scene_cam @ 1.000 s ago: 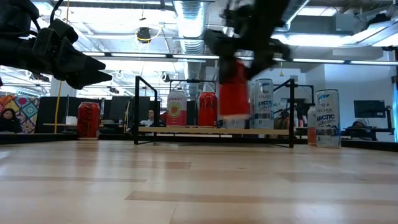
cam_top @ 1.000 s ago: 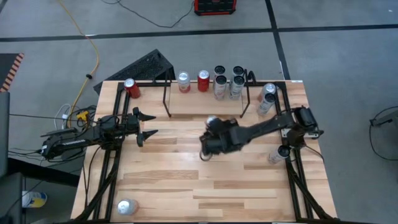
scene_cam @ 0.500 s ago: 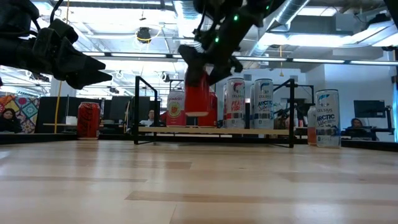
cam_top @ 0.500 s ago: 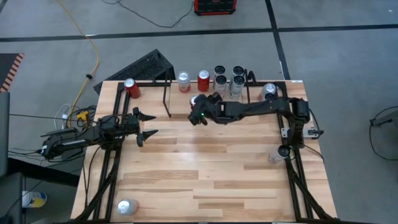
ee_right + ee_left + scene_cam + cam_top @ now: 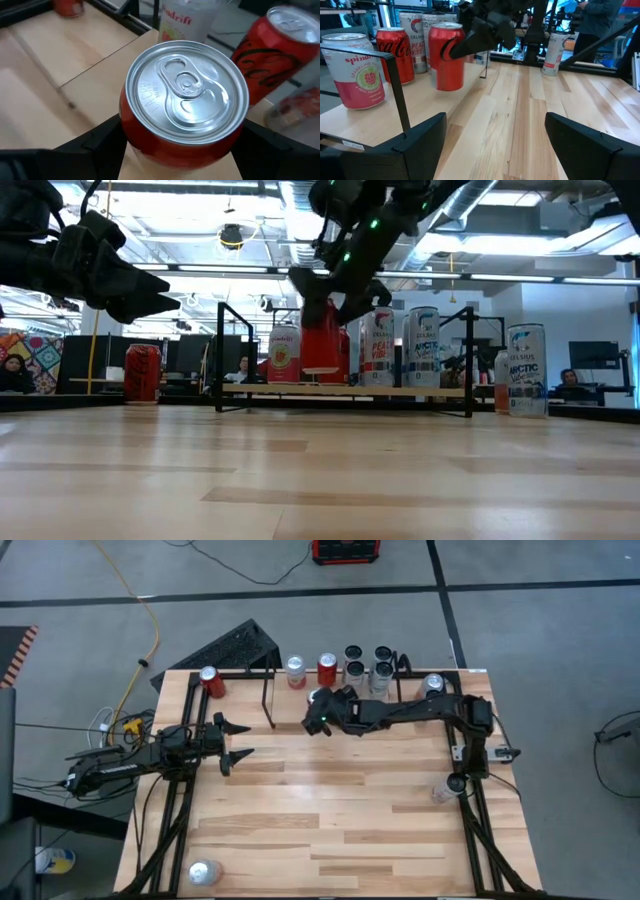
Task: Place canned beverage on shelf
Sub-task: Put the bottom red black soda can on the shelf aligned with the other red black soda can
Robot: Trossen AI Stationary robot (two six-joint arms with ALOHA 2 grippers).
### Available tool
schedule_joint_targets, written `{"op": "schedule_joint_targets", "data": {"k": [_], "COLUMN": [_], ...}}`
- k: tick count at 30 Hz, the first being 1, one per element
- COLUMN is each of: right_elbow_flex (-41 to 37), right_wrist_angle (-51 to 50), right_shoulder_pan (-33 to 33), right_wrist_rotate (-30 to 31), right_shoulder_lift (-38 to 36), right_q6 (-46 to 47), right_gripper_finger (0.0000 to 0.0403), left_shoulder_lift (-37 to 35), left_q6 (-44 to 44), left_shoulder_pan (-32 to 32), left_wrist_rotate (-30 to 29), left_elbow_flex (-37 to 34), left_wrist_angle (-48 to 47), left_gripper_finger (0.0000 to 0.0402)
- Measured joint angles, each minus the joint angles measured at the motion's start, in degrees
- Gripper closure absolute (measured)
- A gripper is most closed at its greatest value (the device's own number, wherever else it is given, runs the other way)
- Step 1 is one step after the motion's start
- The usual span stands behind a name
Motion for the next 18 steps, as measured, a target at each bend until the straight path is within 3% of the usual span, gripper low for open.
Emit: {"op": "schedule_joint_targets", "data": {"k": [12, 18], "right_elbow_flex": [0.03, -0.12], "right_wrist_angle": [1.9, -1.62], "right_shoulder_pan": [-0.16, 0.44], "right_wrist_rotate": [2.73, 3.05], "right_shoulder_lift": [3.22, 1.95], "right_q6": [1.49, 8.37], "right_gripper_finger": [0.0083, 0.0083], "left_shoulder_lift": [0.47, 0.7], "left_q6": [0.0, 0.0], "left_shoulder_pan": [-0.01, -0.01], "left_wrist_rotate": [0.02, 0.02], "left_elbow_flex": [0.0, 0.01], "left_wrist_angle": [0.12, -0.02], "left_gripper_finger": [0.0078, 0.0078]}}
